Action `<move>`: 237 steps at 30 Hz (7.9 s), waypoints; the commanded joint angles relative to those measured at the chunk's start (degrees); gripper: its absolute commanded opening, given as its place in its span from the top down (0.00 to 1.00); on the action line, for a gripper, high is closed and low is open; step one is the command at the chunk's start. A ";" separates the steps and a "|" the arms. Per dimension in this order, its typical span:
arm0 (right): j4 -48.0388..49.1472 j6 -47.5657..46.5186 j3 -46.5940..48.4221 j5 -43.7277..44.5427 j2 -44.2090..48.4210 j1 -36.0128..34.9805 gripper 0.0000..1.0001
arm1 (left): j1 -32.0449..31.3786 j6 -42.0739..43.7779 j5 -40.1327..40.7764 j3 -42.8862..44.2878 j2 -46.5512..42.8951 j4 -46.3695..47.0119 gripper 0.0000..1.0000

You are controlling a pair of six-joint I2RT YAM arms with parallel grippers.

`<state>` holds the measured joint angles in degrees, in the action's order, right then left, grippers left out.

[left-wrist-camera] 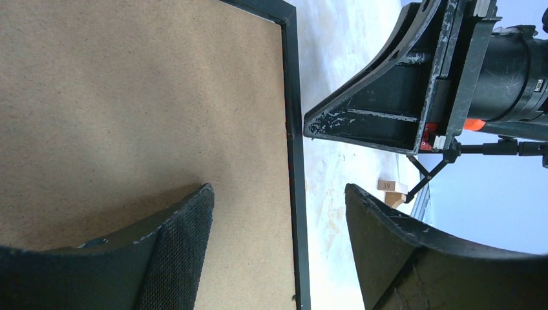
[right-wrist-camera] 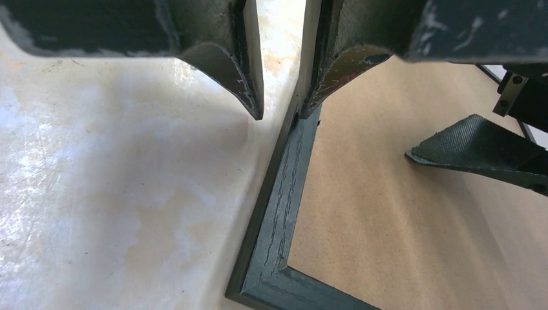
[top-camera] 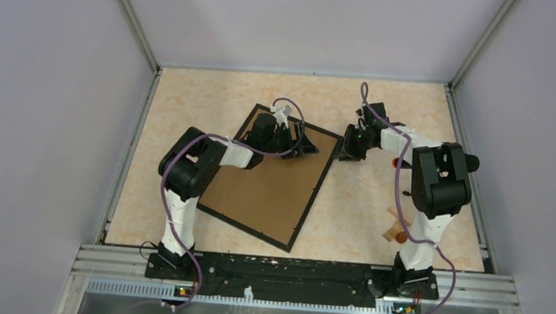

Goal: Put the photo into the frame
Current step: Install the photo frame at the center of the board, then adjust the photo frame at the center of the board, then install the photo frame at the center of the board.

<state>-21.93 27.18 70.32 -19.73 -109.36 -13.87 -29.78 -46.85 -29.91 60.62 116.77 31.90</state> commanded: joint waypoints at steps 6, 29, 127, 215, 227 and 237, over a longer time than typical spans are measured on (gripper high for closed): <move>2.16 -0.01 -0.01 -2.25 -0.33 -0.29 0.73 | 0.16 0.40 0.27 -1.29 1.58 -2.90 0.20; -6.91 4.31 5.22 16.64 -10.84 -5.28 0.77 | 0.18 0.37 0.42 -1.36 1.79 -3.07 0.21; -1.30 -10.13 20.08 6.83 -13.91 -4.68 0.21 | 21.62 4.69 26.73 -14.60 -25.97 -51.93 0.13; -7.06 -8.63 -15.28 3.42 14.62 -7.49 0.56 | -1.02 12.89 -1.94 -13.18 -12.42 -19.57 0.20; -6.28 -7.78 -15.21 4.98 10.48 -8.74 0.57 | -1.14 12.76 -2.17 -13.16 -12.14 -19.16 0.20; -6.06 -3.30 -15.36 11.59 6.96 -12.02 0.58 | -1.14 12.75 -2.31 -13.33 -12.29 -18.95 0.20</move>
<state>-29.43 22.02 56.27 -16.08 -97.47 -23.33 -31.27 -37.10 -37.56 48.64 102.61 15.14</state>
